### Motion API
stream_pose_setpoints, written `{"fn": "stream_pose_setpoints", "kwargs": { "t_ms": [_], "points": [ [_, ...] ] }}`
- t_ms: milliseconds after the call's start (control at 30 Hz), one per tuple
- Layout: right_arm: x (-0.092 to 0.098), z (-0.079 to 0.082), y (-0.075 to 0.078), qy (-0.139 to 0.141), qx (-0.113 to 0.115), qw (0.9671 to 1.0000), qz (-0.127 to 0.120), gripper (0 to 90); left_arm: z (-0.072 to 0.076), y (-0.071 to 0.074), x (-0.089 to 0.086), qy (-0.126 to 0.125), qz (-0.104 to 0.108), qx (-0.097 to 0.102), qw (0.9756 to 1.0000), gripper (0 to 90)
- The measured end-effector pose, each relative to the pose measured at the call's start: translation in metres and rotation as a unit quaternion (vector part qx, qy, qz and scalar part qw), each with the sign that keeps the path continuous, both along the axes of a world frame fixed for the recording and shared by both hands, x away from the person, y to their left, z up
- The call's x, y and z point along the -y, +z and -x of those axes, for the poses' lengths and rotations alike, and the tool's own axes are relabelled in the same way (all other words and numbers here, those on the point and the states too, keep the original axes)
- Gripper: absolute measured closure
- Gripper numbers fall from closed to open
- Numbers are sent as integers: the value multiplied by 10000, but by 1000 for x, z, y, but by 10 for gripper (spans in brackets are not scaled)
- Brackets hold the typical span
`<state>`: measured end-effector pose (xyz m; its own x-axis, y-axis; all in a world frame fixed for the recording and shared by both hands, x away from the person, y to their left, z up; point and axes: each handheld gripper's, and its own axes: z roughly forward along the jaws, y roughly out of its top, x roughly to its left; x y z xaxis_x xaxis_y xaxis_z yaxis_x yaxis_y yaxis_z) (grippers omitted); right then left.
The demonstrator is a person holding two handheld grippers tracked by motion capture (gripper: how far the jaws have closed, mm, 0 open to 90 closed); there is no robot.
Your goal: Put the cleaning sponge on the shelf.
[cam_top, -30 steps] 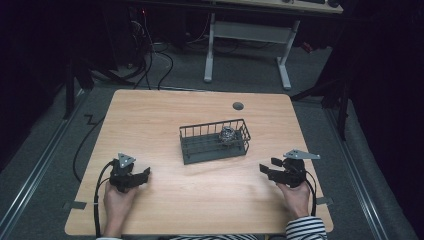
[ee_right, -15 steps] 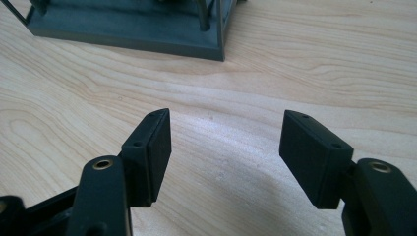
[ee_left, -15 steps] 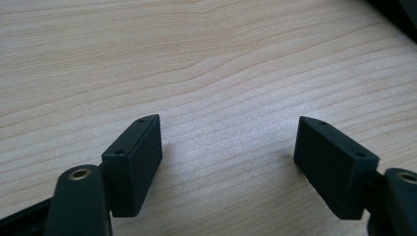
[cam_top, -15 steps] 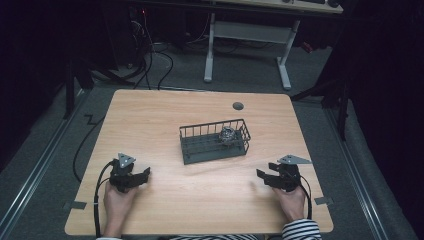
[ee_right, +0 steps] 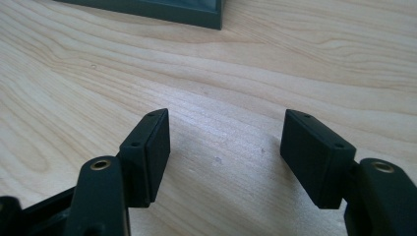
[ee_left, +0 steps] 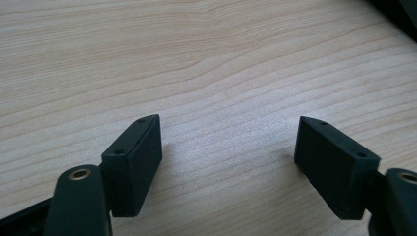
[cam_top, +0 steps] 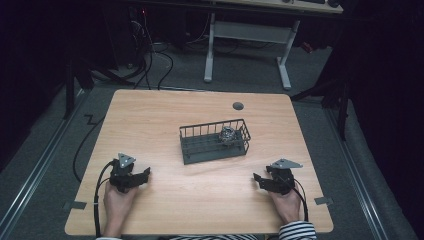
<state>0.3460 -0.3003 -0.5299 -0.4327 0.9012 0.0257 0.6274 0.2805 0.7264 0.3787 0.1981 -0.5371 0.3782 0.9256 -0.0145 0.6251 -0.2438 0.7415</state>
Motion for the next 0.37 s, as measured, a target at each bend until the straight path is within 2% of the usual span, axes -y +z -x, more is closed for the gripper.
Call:
{"fn": "stream_pose_setpoints", "kwargs": {
  "t_ms": [67,367],
  "points": [
    [-4,1,-1,3,109,9997,221,367,0,0,0,0,1,0,10000,266],
    [-3,1,-1,34,103,9997,214,361,0,0,0,-1,-2,0,10000,266]
  ]
}}
